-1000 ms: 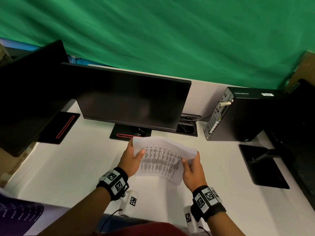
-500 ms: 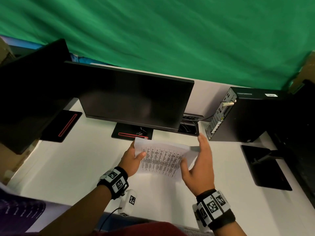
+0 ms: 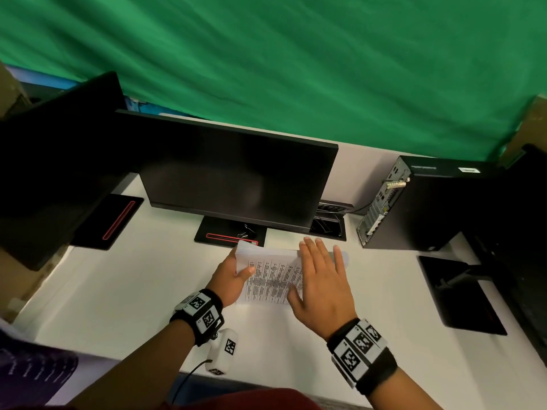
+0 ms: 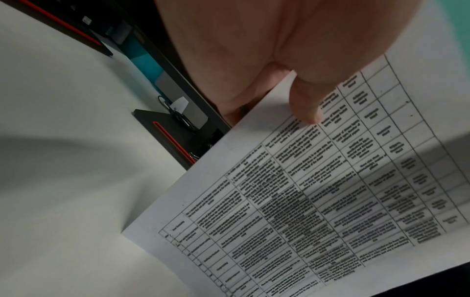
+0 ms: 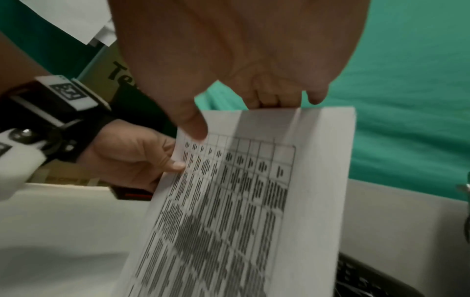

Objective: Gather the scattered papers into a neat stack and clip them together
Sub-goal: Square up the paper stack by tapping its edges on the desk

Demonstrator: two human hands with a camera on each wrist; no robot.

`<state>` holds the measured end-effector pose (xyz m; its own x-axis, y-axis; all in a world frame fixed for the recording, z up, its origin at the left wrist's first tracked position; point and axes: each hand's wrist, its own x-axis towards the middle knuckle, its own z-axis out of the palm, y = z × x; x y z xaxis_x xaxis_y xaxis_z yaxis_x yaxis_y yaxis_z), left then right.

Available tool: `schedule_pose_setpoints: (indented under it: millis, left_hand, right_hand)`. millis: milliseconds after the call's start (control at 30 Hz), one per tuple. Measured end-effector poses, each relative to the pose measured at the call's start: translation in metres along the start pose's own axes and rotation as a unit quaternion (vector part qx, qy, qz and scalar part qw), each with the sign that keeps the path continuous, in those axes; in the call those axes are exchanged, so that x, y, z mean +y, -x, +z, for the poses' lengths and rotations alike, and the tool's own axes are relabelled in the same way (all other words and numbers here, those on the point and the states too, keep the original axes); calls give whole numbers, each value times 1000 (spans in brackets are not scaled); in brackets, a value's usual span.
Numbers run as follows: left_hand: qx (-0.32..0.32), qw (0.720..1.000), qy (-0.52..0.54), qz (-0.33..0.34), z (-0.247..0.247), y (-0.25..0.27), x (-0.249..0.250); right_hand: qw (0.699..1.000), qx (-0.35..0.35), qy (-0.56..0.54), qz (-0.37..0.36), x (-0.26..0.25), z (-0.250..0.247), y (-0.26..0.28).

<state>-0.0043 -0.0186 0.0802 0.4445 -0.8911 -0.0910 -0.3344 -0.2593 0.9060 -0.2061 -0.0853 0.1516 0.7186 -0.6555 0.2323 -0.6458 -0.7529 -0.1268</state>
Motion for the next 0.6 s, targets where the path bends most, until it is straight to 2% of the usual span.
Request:
schedule_pose_setpoints:
  millis: [67, 100, 167, 233, 300, 367, 400, 500, 600]
  left_hand:
    - [-2, 1000, 3, 7, -1, 0, -1]
    - [-3, 1000, 7, 11, -2, 0, -1]
    - [2, 1000, 10, 13, -1, 0, -2]
    - [9, 1000, 7, -4, -2, 0, -2]
    - [3, 1000, 19, 1, -3, 1, 2]
    - [-18, 997, 78, 15, -4, 3, 6]
    - [-24, 995, 93, 24, -4, 4, 8]
    - [-5, 998, 56, 13, -3, 3, 7]
    - [3, 999, 40, -7, -4, 3, 3]
  right_hand:
    - [998, 52, -35, 7, -10, -10, -9]
    - [997, 66, -36, -14, -19, -13, -13]
    - [997, 22, -8, -74, -37, -8, -15]
    - [995, -25, 18, -92, -46, 3, -18]
    - [997, -2, -11, -75, -48, 2, -27]
    - [996, 17, -45, -77, -54, -6, -36]
    - [995, -4, -37, -93, -58, -8, -39]
    - [984, -127, 9, -122, -62, -5, -48]
    - [990, -115, -10, -82, -53, -14, -64]
